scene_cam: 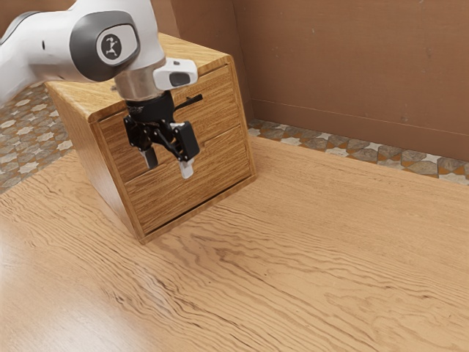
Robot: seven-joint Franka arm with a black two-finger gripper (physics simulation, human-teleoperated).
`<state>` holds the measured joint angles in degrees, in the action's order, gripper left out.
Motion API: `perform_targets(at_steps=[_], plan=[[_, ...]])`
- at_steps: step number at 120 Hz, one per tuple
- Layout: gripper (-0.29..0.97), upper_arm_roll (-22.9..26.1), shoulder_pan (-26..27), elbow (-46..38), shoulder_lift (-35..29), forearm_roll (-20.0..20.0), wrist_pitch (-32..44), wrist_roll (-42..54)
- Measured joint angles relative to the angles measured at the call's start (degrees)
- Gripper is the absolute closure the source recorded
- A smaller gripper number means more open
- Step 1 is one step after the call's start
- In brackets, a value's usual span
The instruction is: Pull the drawer handle with one arm to open the drawer
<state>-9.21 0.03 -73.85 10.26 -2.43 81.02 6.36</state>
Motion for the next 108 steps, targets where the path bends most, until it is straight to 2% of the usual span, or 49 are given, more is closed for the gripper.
perform_targets(at_steps=[29, 53, 64, 81, 98, 108], plan=[[0.00, 0.06, 0.03, 0.15, 0.07, 0.06, -0.32, 0.99], [0.00, 1.30, 0.62, 7.53, -4.54, -0.17, -0.41, 1.65], [0.00, 1.59, 0.74, 8.43, -5.12, -3.35, -0.07, 1.86], [0.00, 1.41, -0.59, 8.62, -1.73, -6.60, 1.38, 2.53], [0.00, 1.50, -0.18, 8.06, -0.67, -6.49, 4.67, 4.69], [0.00, 1.50, -1.12, 8.52, 2.23, -7.02, 6.04, 5.59]])
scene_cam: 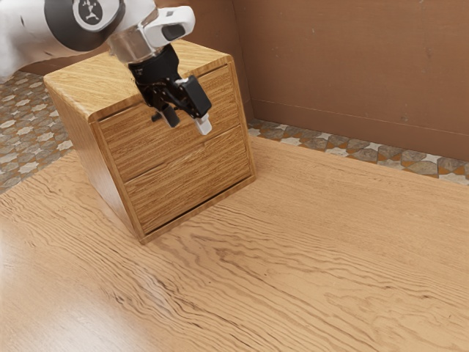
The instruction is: Pull the drawer handle with one arm to open the drawer
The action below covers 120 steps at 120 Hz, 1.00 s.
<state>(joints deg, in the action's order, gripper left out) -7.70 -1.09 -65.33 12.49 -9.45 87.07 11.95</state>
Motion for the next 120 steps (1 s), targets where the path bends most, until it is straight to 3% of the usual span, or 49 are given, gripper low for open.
perform_targets(at_steps=[26, 76, 120], plan=[[0.00, 0.85, -0.37, 3.75, 5.59, -0.21, 5.23, 1.97], [0.00, 0.44, -3.23, 5.81, 6.07, 3.40, 9.70, 7.28], [0.00, 1.59, -0.82, 5.82, 6.23, 12.49, 8.56, 11.48]])
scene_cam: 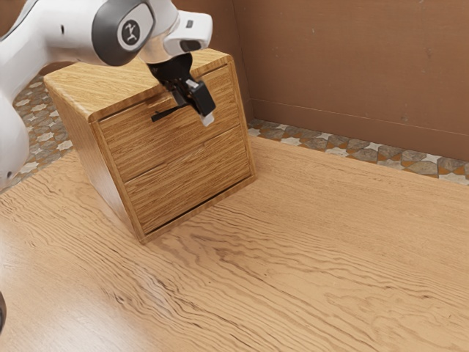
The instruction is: Pull the drawer handle with one arm to open the drawer
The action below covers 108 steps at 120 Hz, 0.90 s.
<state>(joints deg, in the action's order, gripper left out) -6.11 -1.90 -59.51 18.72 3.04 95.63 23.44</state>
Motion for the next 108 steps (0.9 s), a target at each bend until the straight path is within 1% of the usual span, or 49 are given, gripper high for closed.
perform_targets(at_steps=[53, 74, 96, 108], plan=[[0.00, -0.05, 1.18, -0.22, -0.51, 0.97, -1.55, 2.43], [0.00, -0.17, 0.47, 1.43, 0.18, 0.78, -4.98, 3.18], [0.00, -0.11, 0.93, 9.17, 4.79, 0.80, -9.29, 3.94], [0.00, -0.17, 0.91, 12.23, 6.29, 0.87, -12.30, 4.39]])
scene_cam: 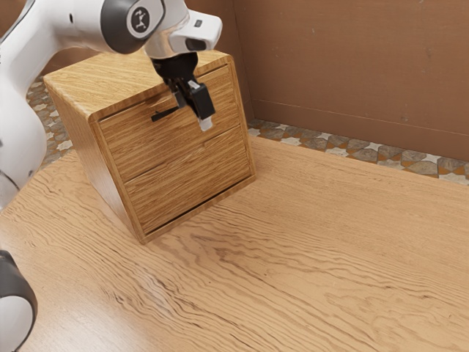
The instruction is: Pull the drawer handle with one arm to open the drawer
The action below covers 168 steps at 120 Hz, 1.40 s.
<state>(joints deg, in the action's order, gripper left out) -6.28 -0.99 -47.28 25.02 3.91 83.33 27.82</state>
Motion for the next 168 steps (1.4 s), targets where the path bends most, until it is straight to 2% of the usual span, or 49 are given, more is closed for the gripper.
perform_targets(at_steps=[32, 53, 84, 116, 146, 168], plan=[[0.00, 0.09, 0.49, 1.20, 0.70, 2.08, -3.78, 0.80], [0.00, 0.07, 0.34, 1.21, 0.89, 5.28, -3.00, 1.16], [0.00, -0.29, 0.17, 3.00, 1.08, 6.61, -1.66, 1.62], [0.00, -0.36, -0.21, 3.14, 1.95, 9.98, -0.83, 1.68], [0.15, -0.41, -0.32, 3.06, 2.38, 11.86, -0.51, 1.64], [0.20, -0.64, -0.83, 3.05, 2.78, 12.10, -0.41, 1.68]])
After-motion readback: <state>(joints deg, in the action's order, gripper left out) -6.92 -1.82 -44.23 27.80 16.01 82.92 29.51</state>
